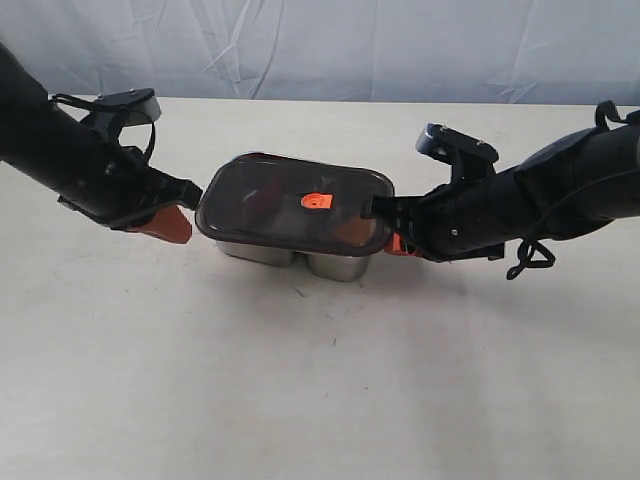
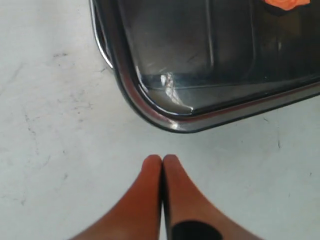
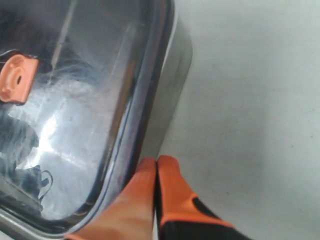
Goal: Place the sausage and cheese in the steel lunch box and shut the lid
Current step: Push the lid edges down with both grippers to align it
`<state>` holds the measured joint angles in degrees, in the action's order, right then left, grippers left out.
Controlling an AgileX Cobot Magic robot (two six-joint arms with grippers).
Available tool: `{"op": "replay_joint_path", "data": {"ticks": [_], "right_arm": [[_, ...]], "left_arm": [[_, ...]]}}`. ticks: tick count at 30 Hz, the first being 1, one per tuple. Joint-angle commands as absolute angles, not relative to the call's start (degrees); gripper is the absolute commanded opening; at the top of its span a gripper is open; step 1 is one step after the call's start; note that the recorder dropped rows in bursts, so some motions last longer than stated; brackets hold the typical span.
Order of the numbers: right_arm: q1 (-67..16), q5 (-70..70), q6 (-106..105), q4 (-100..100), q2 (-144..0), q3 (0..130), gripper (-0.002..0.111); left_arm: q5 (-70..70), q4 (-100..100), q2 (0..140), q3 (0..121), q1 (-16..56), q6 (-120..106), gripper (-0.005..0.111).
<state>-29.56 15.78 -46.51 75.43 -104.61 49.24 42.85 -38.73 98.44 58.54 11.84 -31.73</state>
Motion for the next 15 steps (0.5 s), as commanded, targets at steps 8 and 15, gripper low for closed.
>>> {"op": "replay_joint_path", "data": {"ticks": [8,15], "right_arm": [[-29.68,7.32,-44.18,73.42,-104.53,49.45,-0.001],[-29.68,7.62,-44.18,72.89,-104.53,49.45,-0.001]], "left_arm": [[41.41,-40.65,104.72,58.78,13.64,-32.01,0.0],[40.29,-41.0,104.99,59.25,14.43,-32.01,0.0]]}}
